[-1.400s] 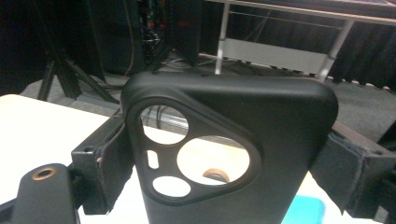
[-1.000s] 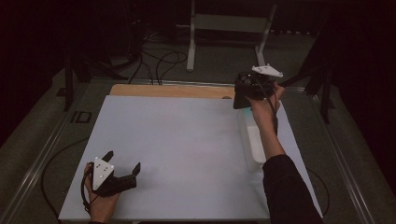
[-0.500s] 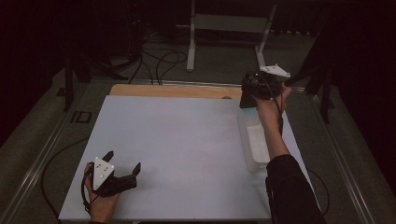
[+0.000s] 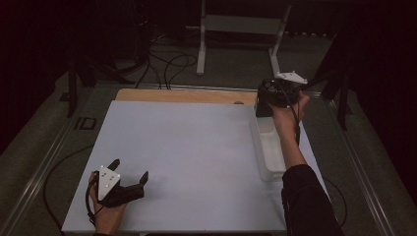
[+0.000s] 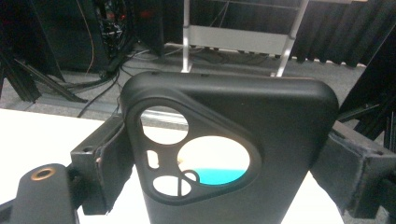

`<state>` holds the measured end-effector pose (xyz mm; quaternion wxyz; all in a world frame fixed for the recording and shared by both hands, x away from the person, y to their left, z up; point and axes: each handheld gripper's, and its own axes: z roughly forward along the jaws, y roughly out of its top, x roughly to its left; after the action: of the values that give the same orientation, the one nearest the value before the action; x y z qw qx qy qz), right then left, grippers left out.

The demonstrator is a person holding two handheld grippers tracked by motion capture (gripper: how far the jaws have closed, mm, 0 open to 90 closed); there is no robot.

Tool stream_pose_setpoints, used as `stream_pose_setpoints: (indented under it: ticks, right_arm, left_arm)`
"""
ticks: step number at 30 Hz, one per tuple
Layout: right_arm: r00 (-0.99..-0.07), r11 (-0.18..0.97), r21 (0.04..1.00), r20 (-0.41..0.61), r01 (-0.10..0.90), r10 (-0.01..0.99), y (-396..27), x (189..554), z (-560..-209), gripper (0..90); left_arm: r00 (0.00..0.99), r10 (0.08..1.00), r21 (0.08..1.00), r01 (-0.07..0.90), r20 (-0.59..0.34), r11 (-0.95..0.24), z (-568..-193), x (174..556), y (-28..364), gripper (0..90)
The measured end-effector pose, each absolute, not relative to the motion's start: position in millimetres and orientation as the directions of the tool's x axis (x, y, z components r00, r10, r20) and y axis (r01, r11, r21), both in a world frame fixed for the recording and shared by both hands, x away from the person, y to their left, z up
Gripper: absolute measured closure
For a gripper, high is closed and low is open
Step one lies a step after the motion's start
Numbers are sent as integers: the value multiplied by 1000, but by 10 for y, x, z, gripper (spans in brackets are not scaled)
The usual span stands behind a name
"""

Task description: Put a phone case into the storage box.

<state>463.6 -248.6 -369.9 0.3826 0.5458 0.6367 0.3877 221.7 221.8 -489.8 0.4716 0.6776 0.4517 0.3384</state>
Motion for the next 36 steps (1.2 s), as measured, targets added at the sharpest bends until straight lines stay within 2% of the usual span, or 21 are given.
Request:
stream_pose_setpoints:
  ticks: [21,36]
  right_arm:
    - [-120,99,866,-45,491,992,-2527,4675,-4023,132]
    - [-114,86,854,-32,513,993,-2545,4657,-4136,132]
  left_arm:
    - [364,931,944,294,31,-147,-4902,2220,2215,2]
    - [363,931,945,293,33,-147,-4899,2220,2213,2]
